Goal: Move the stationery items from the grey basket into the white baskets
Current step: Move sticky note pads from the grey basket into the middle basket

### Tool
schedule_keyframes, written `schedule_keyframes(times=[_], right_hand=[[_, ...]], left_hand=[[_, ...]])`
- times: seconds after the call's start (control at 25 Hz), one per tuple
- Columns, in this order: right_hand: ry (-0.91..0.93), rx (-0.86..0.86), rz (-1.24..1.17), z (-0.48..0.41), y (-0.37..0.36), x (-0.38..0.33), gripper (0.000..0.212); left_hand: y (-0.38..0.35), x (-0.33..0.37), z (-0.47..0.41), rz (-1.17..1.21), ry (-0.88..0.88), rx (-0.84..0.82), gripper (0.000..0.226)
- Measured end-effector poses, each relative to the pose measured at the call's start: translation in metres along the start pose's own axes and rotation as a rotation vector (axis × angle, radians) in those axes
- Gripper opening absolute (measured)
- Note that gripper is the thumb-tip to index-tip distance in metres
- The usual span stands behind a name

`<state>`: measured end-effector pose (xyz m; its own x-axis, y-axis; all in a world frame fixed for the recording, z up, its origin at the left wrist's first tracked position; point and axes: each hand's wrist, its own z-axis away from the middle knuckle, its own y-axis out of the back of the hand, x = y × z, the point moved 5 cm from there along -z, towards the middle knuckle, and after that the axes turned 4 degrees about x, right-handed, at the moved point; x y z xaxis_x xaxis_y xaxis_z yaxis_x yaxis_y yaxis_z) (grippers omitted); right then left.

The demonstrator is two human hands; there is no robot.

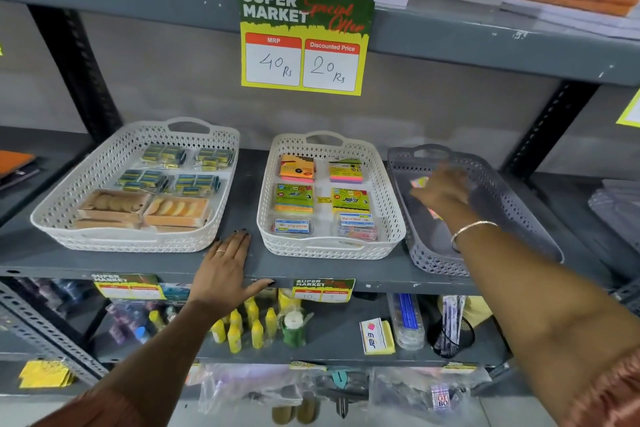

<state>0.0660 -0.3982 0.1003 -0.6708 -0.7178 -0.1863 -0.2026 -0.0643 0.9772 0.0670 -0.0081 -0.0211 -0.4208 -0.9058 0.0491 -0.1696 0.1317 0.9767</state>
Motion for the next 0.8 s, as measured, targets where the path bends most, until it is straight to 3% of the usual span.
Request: schedule_keyframes(times=[0.12,0.28,0.48,0.8], right_hand=[[0.290,0.077,-0.031,0.000,0.011,-0.069,0.087],[0.601,-0.157,0.046,0.018,-0.032,-0.131,0.093],[0.648,-0.389,0.095,0.019,-0.078,-0.140,0.091],[0.565,-0.448,0.049,0.016,-0.070,-0.133,0.097]], left_hand=[[0.000,0.000,0.000,0.013,0.004,-0.013,0.106],[-0.004,-0.003,-0.002,0.013,0.001,-0.016,0.104],[-0.007,-0.003,-0.003,0.024,-0.007,-0.014,0.101],[-0.006,-0.002,-0.002,0.020,-0.005,-0.001,0.102]])
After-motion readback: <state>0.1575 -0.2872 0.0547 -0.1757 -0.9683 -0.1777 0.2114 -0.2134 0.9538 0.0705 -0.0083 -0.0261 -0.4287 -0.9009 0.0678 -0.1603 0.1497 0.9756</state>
